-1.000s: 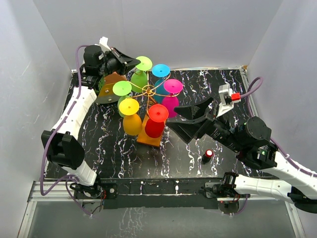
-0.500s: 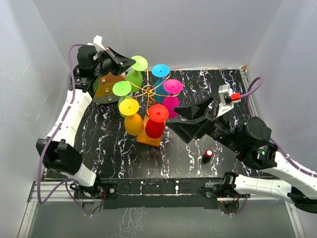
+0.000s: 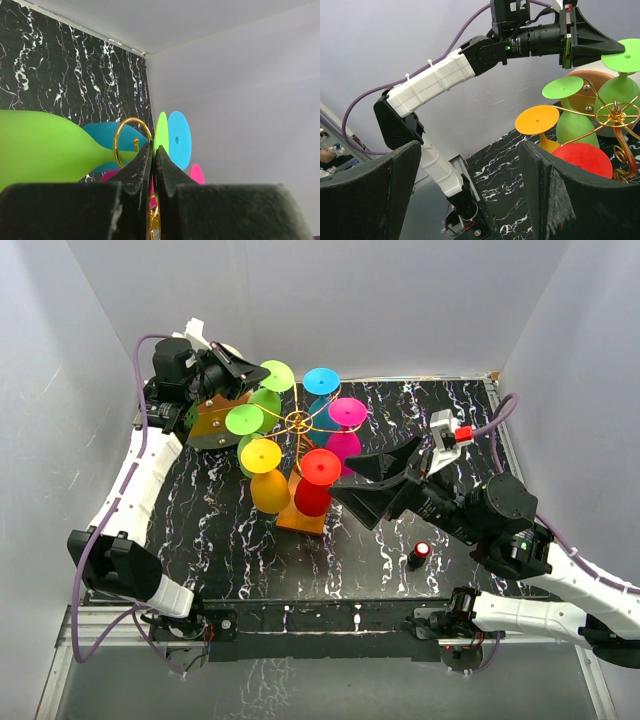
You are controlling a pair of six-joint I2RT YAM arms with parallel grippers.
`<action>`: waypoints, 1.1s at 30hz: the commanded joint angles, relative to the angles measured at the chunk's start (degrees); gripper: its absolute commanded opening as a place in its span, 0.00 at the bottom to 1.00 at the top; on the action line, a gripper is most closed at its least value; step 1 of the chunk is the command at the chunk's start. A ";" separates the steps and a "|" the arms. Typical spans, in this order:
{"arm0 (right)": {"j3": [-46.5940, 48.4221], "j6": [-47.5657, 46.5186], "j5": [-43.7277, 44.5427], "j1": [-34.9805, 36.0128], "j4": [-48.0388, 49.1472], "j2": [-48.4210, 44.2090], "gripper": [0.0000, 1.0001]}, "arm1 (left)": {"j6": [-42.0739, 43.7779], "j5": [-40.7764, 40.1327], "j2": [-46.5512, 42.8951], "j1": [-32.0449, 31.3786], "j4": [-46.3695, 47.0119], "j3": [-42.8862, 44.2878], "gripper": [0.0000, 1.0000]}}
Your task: Place the wine glass upside down on the wine glass rack
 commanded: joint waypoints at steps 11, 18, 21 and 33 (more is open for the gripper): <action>1.45 -0.47 0.69 0.07 3.64 0.01 0.78 | 4.27 -4.31 -2.25 0.49 -4.60 0.80 0.10; 1.45 -0.74 1.24 0.07 3.51 -0.03 0.77 | 5.57 -4.25 -2.08 0.50 -6.07 1.44 0.23; 1.53 -0.98 1.47 0.07 3.42 -0.04 0.78 | 6.57 -5.11 -2.26 0.52 -7.36 2.14 0.33; 6.05 -1.09 11.56 0.07 -7.46 0.65 0.76 | 14.95 -12.55 -1.52 0.59 -15.10 9.37 0.99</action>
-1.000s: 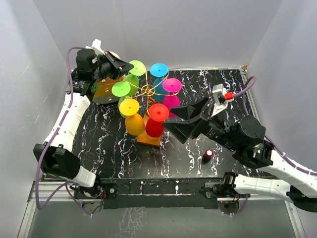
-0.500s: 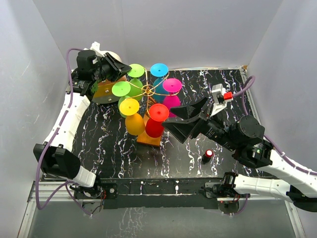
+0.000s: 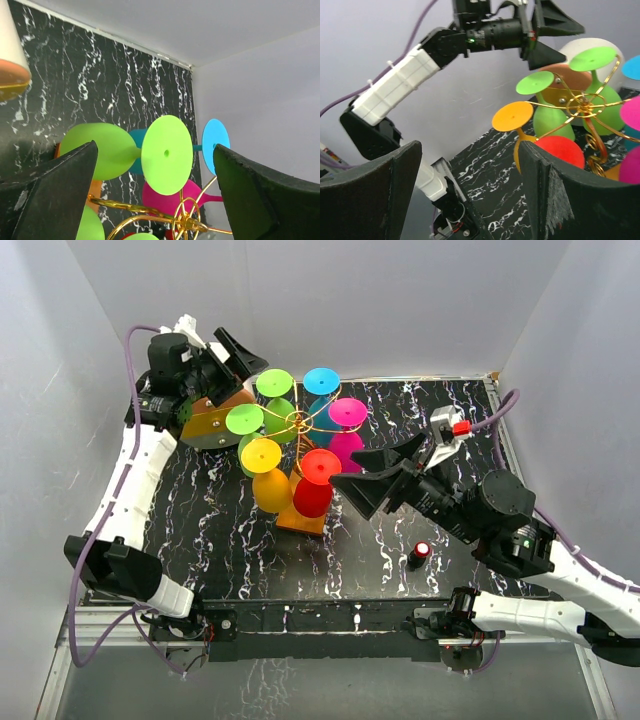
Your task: Place the wine glass upside down on the wine glass rack
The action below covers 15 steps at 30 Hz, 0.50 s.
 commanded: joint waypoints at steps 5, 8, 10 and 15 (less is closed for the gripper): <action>7.16 1.17 14.70 0.07 -16.67 -0.02 0.73 | 9.88 -9.31 0.19 1.32 -14.25 13.26 0.99; 10.20 2.52 17.98 0.07 -27.65 1.91 0.73 | 14.53 -11.21 -1.20 1.43 -18.45 15.23 0.99; 10.66 3.47 19.60 0.07 -33.11 2.33 0.74 | 17.65 -13.31 -3.53 1.43 -20.53 14.21 0.99; 8.31 6.54 25.69 0.07 -39.74 -0.69 0.77 | 24.16 -19.04 -14.16 1.43 -24.60 6.61 0.99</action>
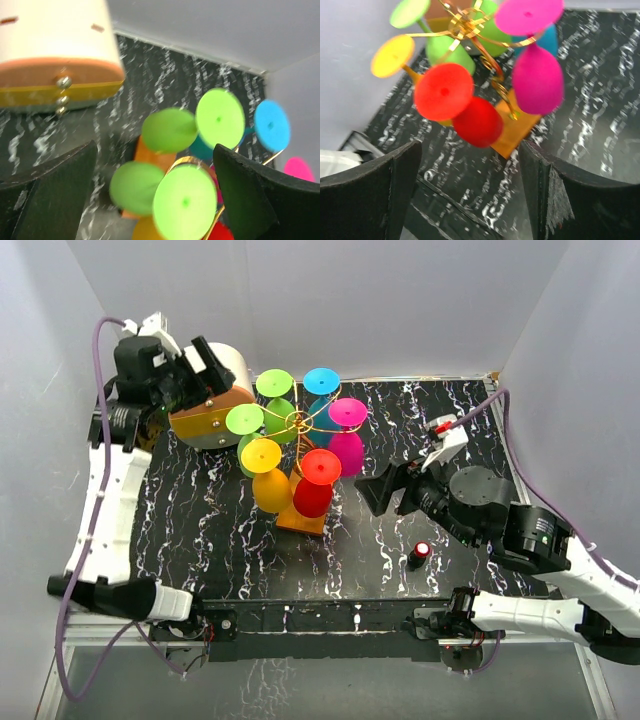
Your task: Place the wine glass upside down on the wine glass rack
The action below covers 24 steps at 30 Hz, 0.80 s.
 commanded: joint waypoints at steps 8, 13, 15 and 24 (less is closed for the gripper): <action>0.48 3.36 21.55 0.11 -14.03 -7.29 0.87 | 10.26 -9.03 -27.80 0.31 -7.64 -17.40 0.99; 2.11 2.16 27.23 0.07 -15.83 -8.87 0.87 | 9.51 -4.79 -36.51 0.24 -5.49 -23.12 0.99; 3.06 1.17 29.06 0.07 -16.04 -9.41 0.87 | 9.52 -5.55 -39.12 0.25 -4.85 -24.83 0.99; 2.85 -4.57 32.52 0.09 -10.33 -17.15 0.84 | 10.10 -12.06 -47.05 0.25 -3.21 -29.47 0.99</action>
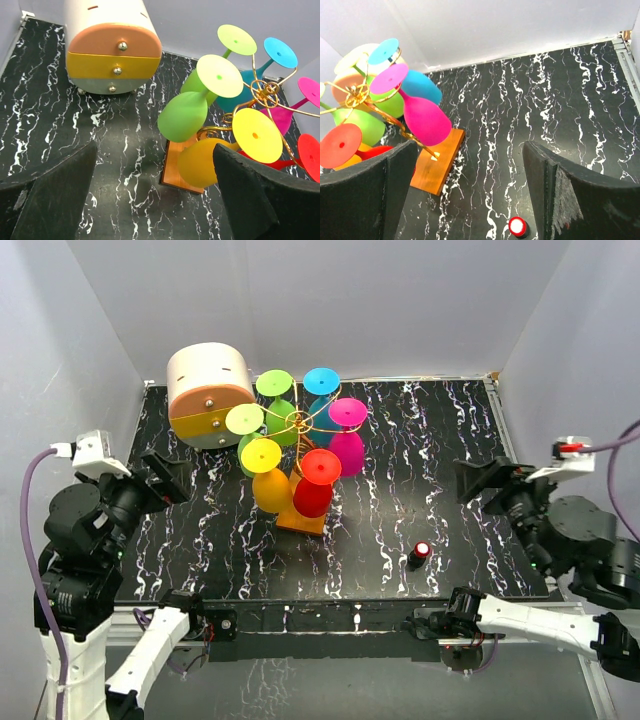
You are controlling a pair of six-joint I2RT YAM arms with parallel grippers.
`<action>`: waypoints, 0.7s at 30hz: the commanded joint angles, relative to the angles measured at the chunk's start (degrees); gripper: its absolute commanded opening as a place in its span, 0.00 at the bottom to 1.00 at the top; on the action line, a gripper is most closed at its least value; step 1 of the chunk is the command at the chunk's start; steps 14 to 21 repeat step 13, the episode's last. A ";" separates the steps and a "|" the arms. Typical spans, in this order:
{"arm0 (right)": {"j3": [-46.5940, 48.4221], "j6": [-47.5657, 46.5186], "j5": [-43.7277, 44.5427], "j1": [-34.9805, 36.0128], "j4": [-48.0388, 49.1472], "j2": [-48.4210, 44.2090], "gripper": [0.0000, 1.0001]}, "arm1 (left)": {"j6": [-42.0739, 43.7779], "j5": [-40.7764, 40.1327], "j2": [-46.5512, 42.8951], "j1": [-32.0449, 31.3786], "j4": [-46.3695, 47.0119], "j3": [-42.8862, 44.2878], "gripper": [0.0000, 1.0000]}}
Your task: Place the wine glass upside down on the wine glass rack
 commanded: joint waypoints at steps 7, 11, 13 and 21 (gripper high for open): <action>1.19 -6.50 6.19 0.07 7.12 -6.59 0.84 | 1.61 -5.87 -6.15 0.23 1.83 -1.06 0.99; 1.20 -7.63 6.24 0.07 8.11 -6.59 0.84 | 1.83 -5.19 -6.74 0.27 1.67 -1.11 0.99; 1.17 -7.92 6.18 0.07 8.38 -6.50 0.84 | 1.54 -4.95 -6.66 0.23 1.78 -0.73 0.99; 1.17 -7.92 6.18 0.07 8.38 -6.50 0.84 | 1.54 -4.95 -6.66 0.23 1.78 -0.73 0.99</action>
